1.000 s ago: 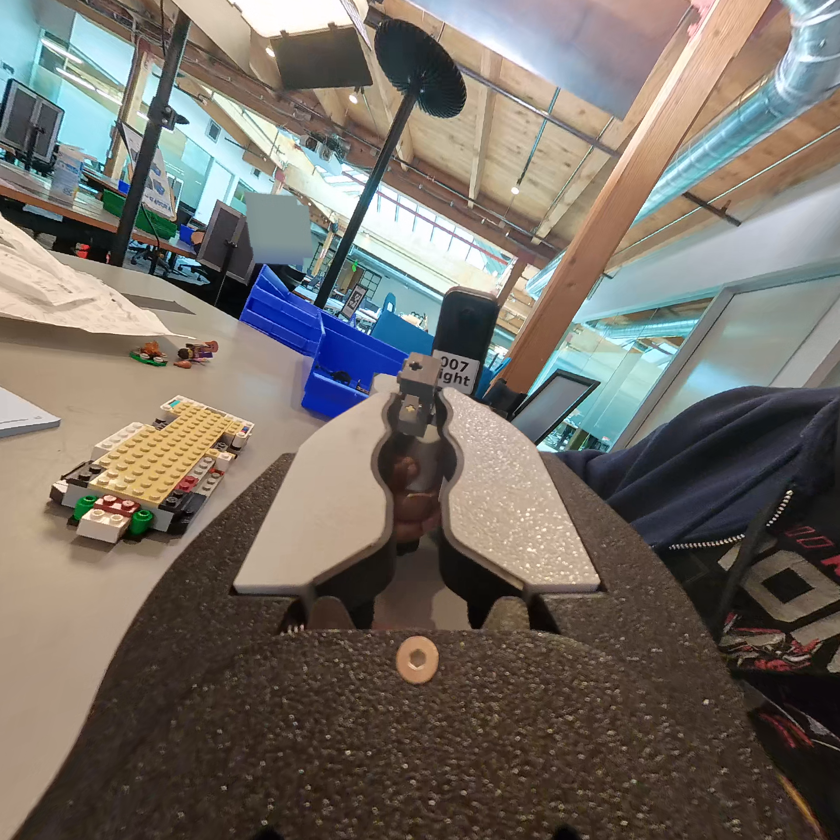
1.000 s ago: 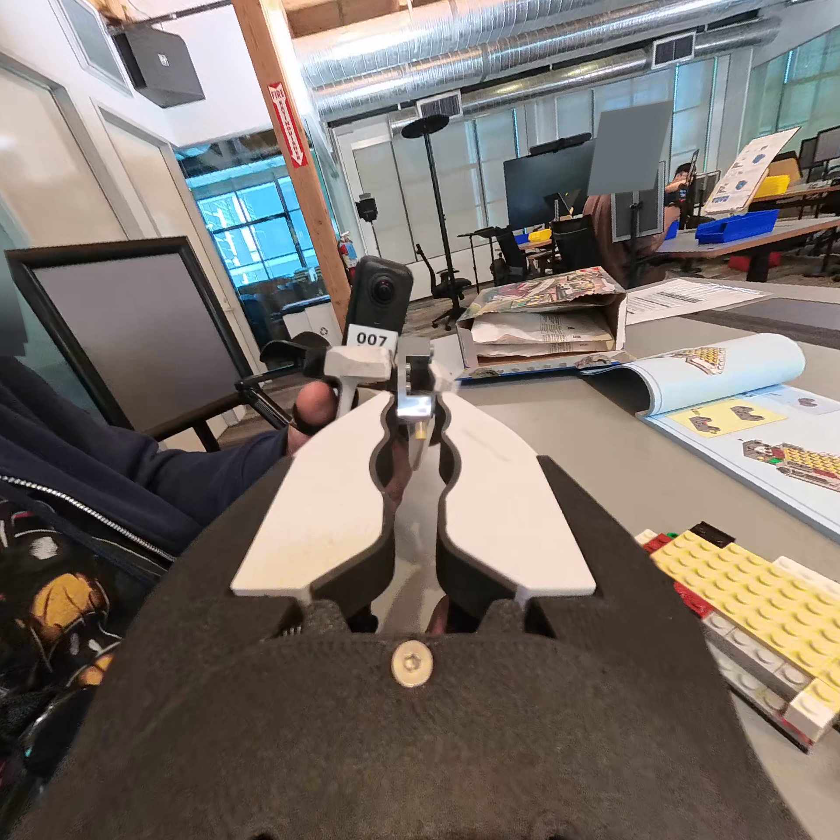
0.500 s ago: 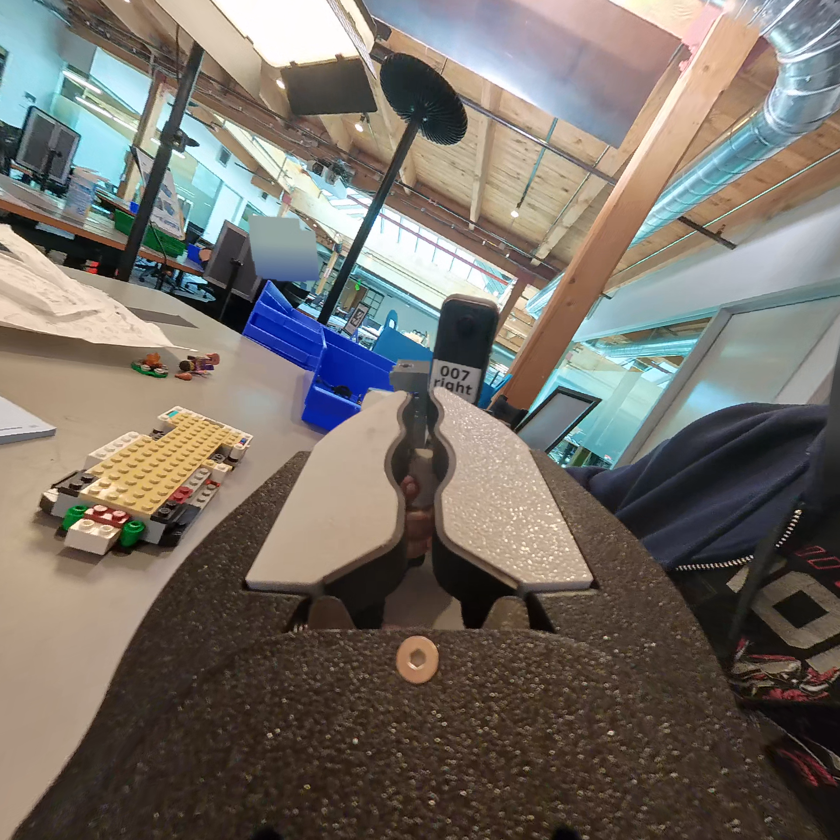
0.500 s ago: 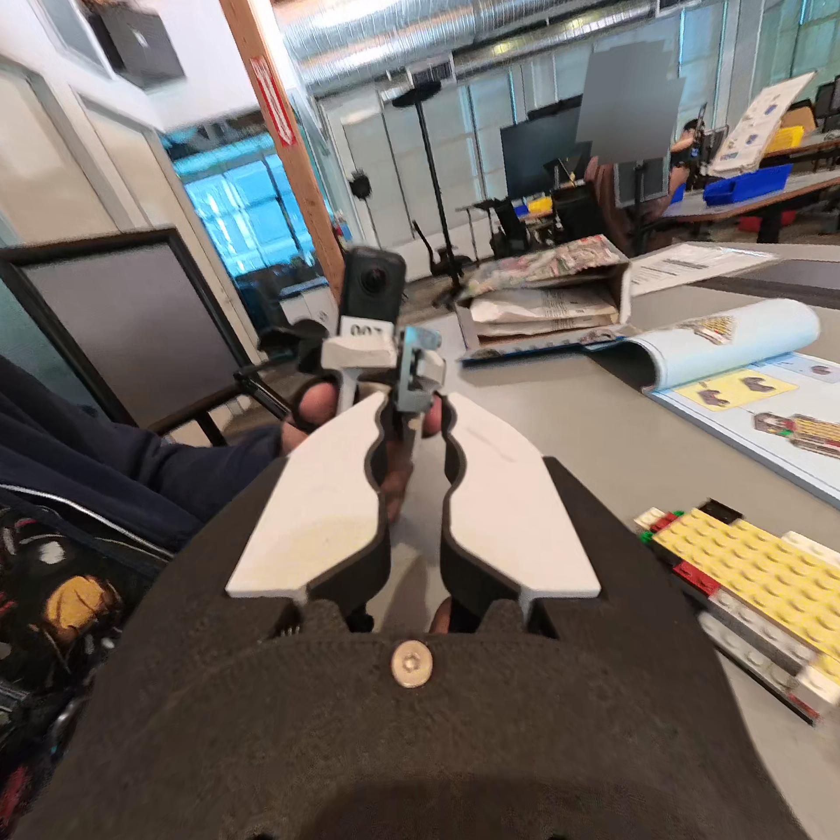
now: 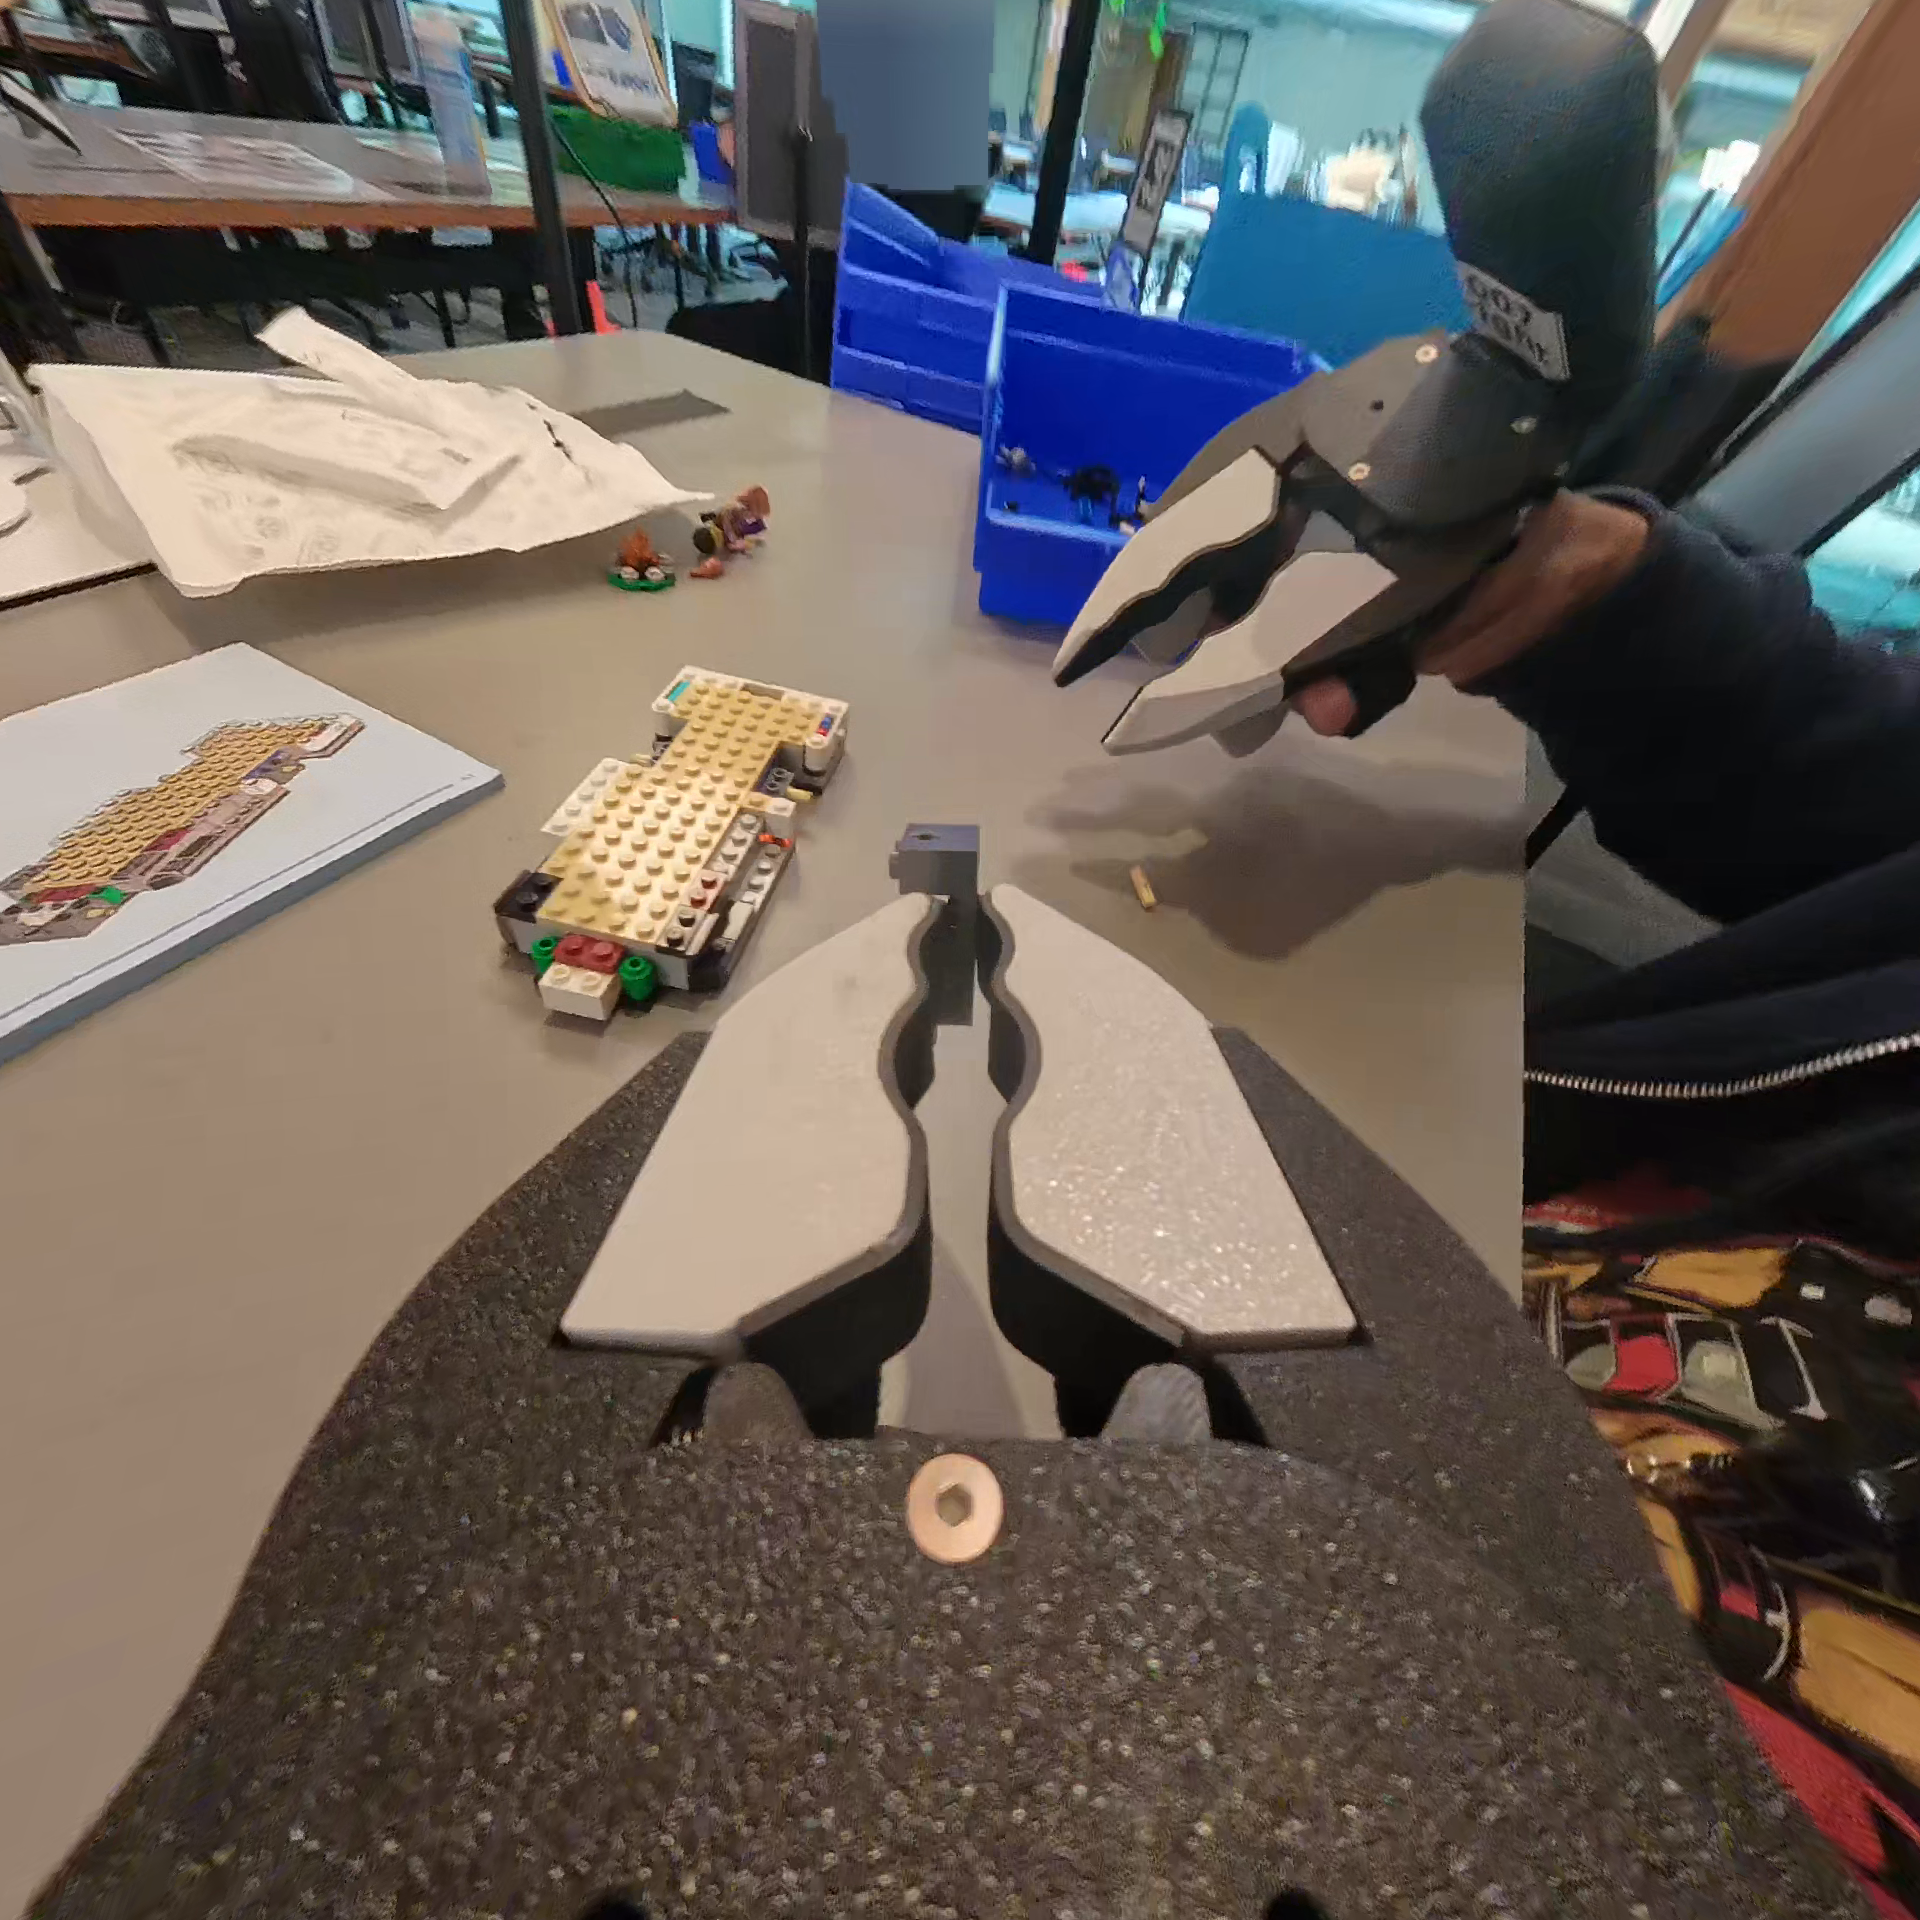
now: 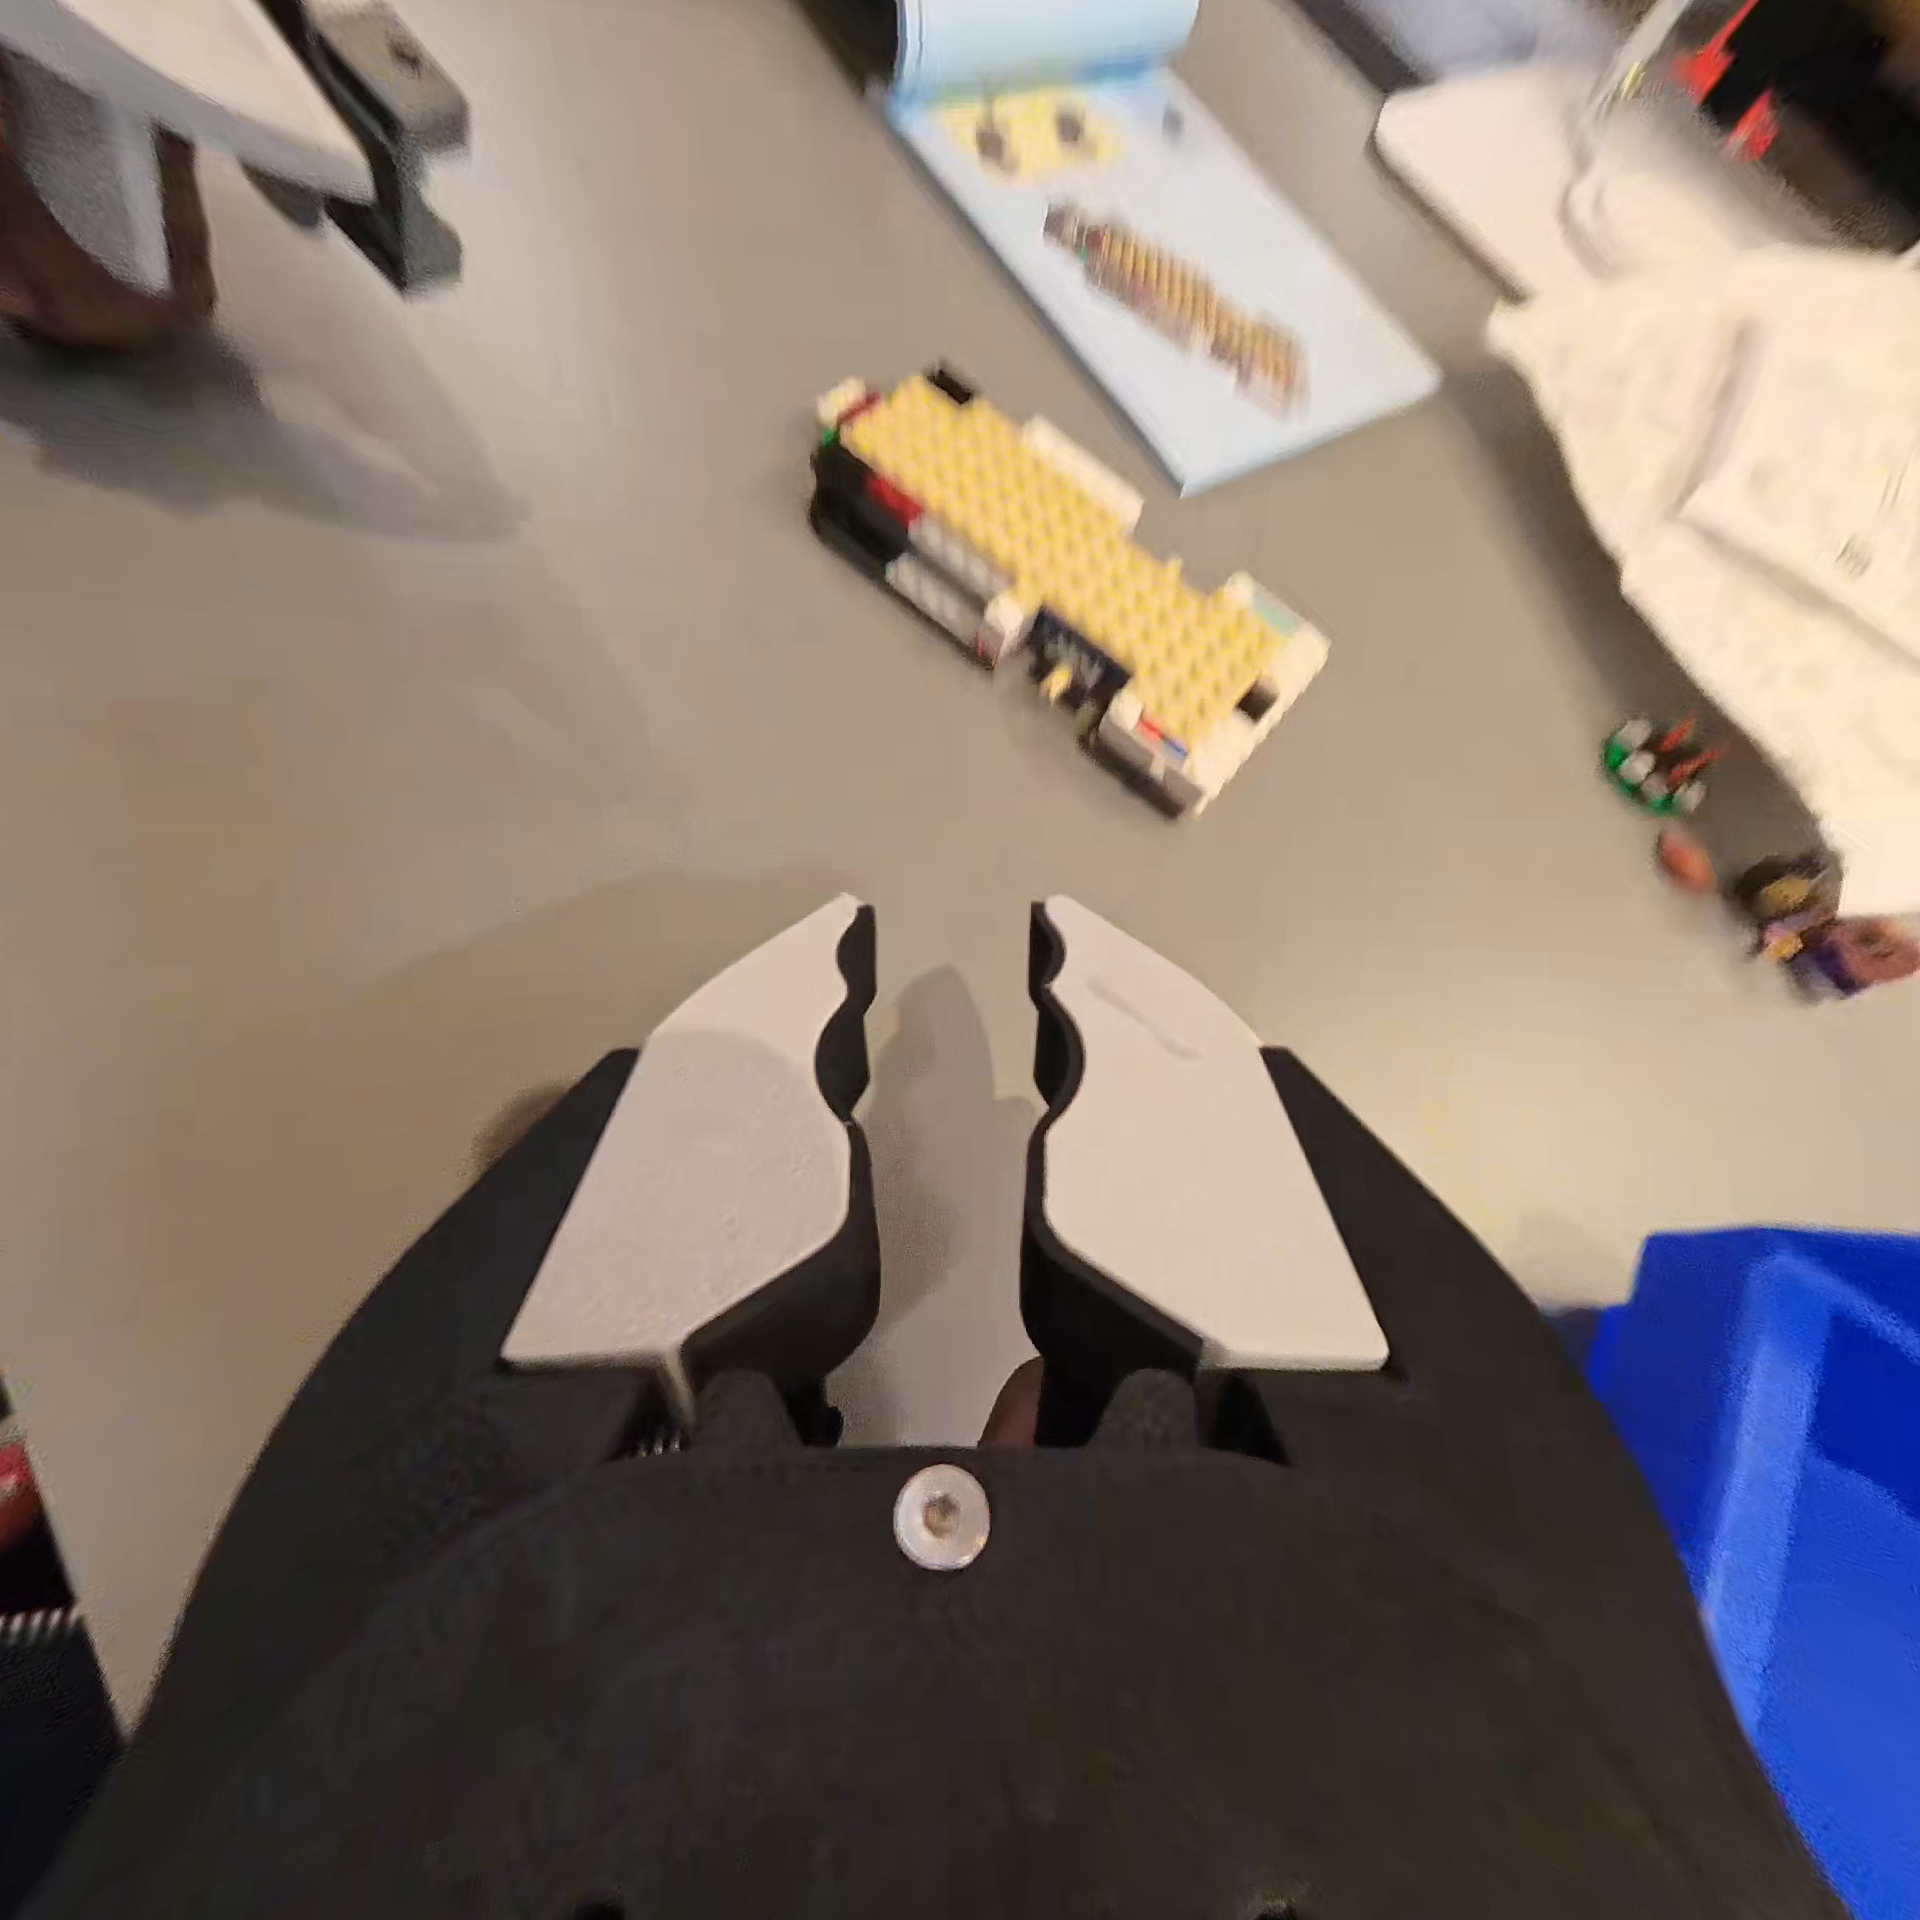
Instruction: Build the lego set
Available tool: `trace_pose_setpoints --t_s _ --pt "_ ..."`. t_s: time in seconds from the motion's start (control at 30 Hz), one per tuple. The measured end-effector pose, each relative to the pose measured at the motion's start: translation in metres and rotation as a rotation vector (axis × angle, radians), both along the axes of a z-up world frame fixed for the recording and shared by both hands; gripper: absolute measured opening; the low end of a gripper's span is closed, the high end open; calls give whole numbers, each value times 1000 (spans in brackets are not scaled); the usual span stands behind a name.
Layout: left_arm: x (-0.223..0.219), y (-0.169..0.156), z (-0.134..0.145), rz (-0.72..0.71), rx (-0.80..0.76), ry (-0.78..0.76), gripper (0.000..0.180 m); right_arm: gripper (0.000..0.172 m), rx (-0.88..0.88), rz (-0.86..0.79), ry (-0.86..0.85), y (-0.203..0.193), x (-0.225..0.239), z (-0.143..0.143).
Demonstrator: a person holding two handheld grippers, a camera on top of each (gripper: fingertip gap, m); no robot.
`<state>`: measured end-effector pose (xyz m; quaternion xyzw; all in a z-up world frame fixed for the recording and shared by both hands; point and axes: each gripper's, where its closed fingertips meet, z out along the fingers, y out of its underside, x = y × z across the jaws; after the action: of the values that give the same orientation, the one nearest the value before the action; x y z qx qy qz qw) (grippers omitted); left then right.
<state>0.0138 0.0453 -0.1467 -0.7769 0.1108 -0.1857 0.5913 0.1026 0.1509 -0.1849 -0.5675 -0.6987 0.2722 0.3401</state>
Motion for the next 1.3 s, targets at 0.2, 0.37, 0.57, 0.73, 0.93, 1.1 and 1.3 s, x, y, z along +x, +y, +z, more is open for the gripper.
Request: trace_pose_setpoints --t_s 0.2,0.37,0.57,0.73,0.93,1.1,1.3 --pt "19 -1 -11 -86 -57 63 5 20 76 204 -86 -25 18 -30" --pt "31 -5 -18 -153 -91 89 5 16 97 302 -153 -28 17 -40" --pt "43 -14 -23 -238 -122 104 5 21 70 423 -157 -32 12 -42" --pt "43 -15 -26 -252 -132 123 5 20 53 504 -149 -38 10 -42" --pt "45 -17 -27 -269 -139 131 5 18 47 569 -172 -42 5 -43" --pt "45 -17 -27 -269 -136 134 5 10 42 565 -200 -45 1 -44" --pt "44 -17 -27 -272 -139 128 5 9 54 449 -237 -46 0 -44"
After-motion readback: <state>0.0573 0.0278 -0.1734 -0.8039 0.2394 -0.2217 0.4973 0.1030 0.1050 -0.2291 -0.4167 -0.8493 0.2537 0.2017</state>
